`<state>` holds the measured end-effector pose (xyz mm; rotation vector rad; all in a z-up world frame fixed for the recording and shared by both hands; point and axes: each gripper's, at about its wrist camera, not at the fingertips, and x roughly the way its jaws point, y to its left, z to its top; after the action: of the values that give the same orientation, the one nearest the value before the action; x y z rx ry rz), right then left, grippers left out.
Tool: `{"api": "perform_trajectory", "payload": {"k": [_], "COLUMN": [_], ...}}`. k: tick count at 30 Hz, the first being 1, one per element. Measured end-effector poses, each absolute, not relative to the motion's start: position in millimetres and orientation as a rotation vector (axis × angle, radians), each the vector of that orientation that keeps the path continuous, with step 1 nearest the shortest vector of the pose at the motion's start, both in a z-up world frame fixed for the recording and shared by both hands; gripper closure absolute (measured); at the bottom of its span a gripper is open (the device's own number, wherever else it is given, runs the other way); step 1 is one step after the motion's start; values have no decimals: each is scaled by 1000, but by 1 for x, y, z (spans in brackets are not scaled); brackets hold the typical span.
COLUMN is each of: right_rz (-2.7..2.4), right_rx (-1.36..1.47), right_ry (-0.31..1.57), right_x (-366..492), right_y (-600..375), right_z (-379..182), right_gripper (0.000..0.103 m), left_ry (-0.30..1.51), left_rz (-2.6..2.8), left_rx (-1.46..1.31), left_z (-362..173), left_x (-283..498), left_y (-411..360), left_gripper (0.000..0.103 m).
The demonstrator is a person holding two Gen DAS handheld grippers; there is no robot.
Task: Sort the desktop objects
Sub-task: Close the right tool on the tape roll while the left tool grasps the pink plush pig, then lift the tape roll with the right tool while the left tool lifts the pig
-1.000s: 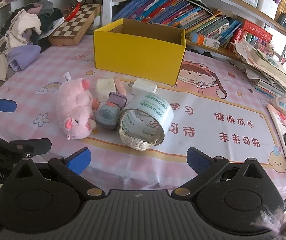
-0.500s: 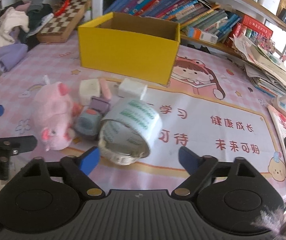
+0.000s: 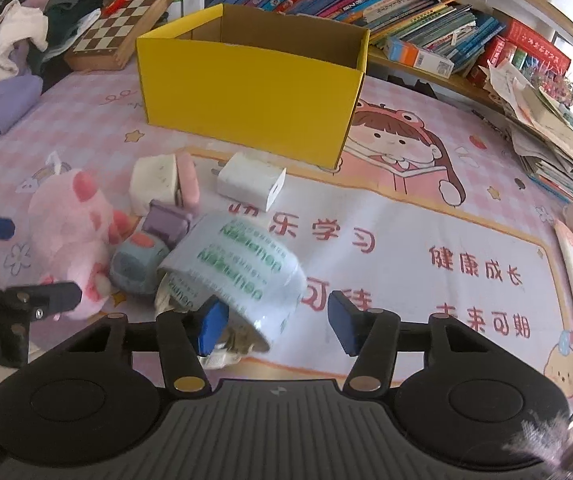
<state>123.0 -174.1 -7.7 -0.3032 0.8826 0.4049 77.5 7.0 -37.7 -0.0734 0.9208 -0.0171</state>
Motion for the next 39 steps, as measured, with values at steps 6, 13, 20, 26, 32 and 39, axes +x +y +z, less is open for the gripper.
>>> {"api": "perform_trajectory", "payload": {"k": [6, 13, 20, 26, 32, 39], "right_rz": [444, 445, 403, 361, 375, 364], "right_rx": [-295, -213, -87, 24, 95, 201], "right_ry": [893, 901, 919, 934, 937, 966], "right_x": [136, 153, 166, 171, 168, 167], "right_y": [-172, -181, -196, -209, -211, -217], "right_z": [-9, -5, 0, 3, 10, 13], "right_gripper": [73, 84, 88, 89, 89, 89], "left_ry": [950, 961, 947, 911, 869, 844], "left_rz": [6, -2, -36, 6, 49, 47], "left_rx": [-101, -100, -90, -100, -147, -160], "left_z": [-46, -53, -53, -45, -37, -31], "left_x": [87, 96, 97, 93, 85, 80], "left_y": [12, 11, 9, 15, 31, 37], "left_gripper": [0, 0, 17, 28, 31, 31]}}
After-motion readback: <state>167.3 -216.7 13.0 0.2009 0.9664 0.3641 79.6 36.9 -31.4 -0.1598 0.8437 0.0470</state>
